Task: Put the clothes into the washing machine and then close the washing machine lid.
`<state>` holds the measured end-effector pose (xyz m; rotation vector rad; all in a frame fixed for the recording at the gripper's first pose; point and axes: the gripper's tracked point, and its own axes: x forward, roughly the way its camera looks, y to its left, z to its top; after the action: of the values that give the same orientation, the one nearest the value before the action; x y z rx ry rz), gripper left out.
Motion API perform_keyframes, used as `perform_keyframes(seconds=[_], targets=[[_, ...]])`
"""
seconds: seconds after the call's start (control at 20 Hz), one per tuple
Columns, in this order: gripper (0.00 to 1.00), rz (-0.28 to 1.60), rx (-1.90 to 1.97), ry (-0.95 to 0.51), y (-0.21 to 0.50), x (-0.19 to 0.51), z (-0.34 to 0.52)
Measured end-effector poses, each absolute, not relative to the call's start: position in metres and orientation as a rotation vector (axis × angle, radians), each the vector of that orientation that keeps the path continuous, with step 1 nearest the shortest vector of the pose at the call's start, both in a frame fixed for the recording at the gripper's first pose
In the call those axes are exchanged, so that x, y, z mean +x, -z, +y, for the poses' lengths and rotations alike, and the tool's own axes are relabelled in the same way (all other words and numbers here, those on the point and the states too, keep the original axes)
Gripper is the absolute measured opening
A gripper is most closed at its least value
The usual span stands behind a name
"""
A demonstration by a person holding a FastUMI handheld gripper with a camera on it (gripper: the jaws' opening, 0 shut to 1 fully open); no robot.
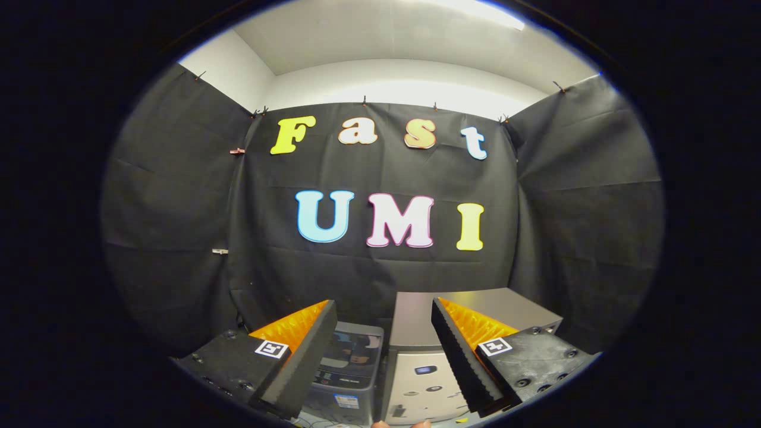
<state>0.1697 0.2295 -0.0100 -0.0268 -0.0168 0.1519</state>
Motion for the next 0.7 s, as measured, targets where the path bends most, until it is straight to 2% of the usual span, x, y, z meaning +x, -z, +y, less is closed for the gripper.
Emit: perform_keyframes(seconds=[0.7], targets=[[1.00, -0.021, -0.014, -0.063, 0.000, 0.135, 0.156]])
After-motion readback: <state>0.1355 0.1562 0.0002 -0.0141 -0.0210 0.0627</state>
